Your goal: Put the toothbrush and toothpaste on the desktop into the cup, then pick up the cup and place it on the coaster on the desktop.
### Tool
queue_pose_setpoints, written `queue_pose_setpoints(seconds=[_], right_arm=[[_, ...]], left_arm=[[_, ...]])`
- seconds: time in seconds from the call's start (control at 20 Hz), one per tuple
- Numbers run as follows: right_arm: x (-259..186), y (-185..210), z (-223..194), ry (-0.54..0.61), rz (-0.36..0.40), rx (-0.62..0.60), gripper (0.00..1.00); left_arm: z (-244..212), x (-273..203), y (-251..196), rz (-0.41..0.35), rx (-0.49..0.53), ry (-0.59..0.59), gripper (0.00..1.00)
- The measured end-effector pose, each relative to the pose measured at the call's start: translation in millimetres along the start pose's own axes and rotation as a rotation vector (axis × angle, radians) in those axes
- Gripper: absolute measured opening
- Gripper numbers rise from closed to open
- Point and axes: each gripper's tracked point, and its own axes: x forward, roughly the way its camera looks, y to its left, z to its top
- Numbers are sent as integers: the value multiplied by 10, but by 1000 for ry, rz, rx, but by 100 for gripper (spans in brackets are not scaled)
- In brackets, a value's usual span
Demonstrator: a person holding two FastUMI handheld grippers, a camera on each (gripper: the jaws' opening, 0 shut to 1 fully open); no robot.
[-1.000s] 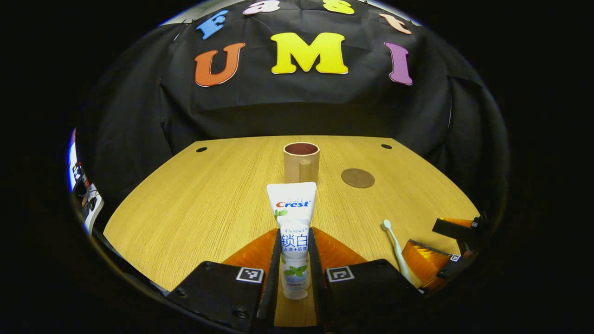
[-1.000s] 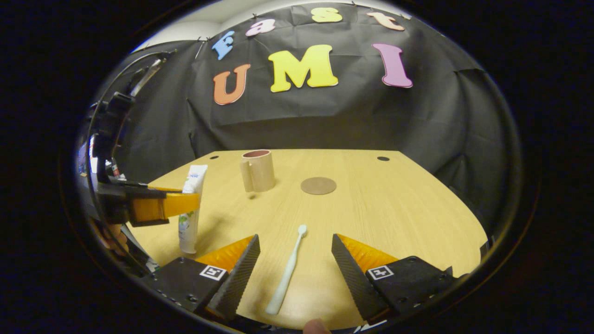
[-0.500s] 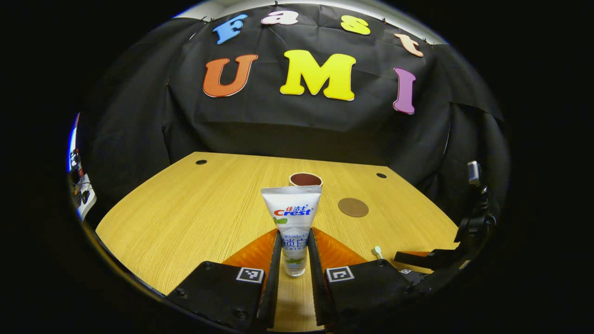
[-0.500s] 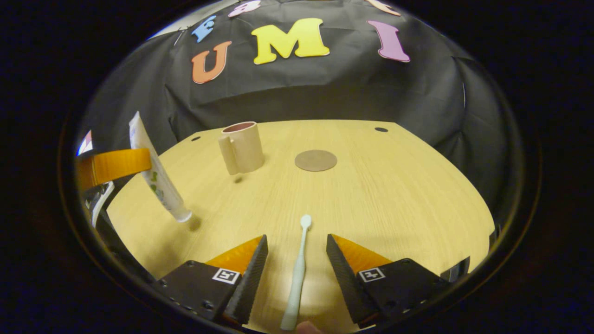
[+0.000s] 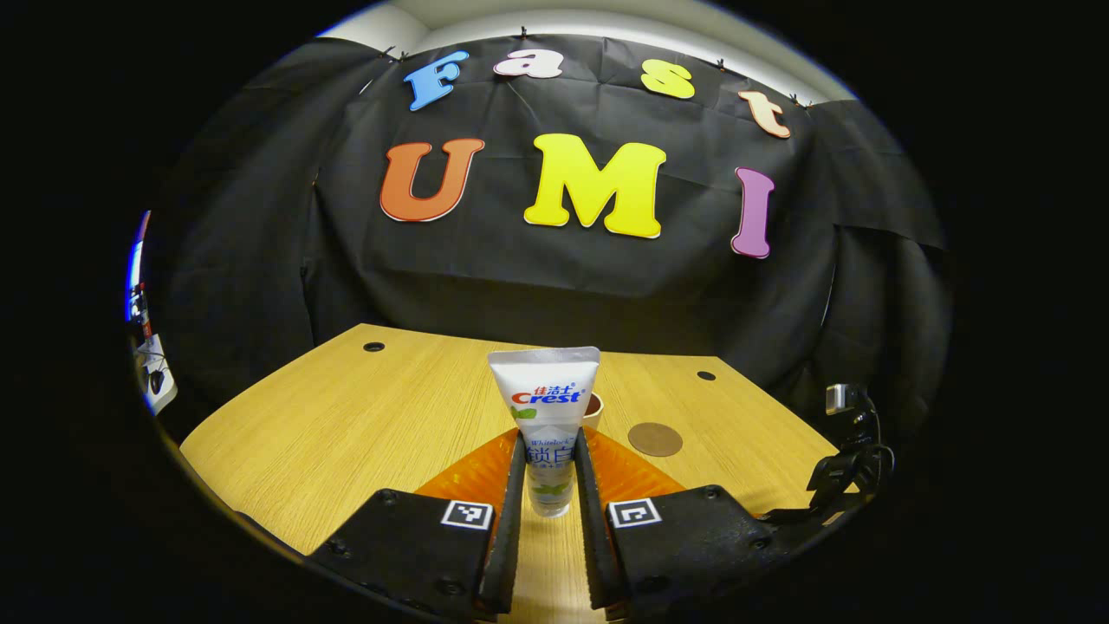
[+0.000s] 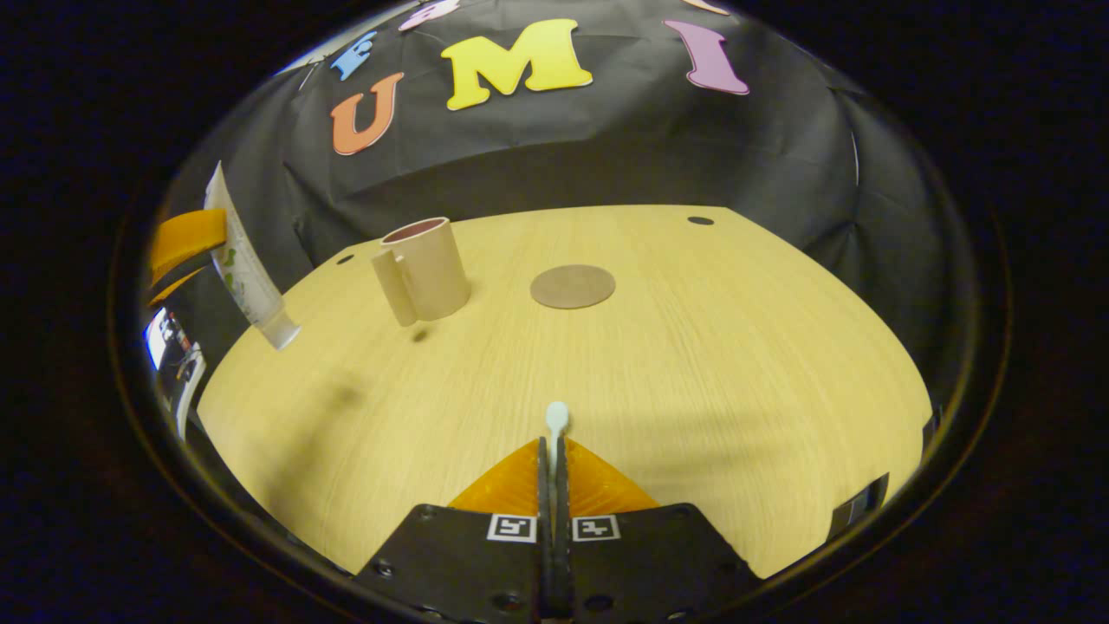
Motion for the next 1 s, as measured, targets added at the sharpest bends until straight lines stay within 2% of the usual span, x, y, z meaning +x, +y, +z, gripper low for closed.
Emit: queue_pose_setpoints(seconds=[0.35, 1.0], right_arm=[[-11, 41, 15, 0, 75, 55, 0], [-313, 62, 373, -125, 180, 115, 0]], left_arm=[[324, 245, -107, -74, -35, -69, 35], [520, 1019, -97, -59, 86, -114, 35]])
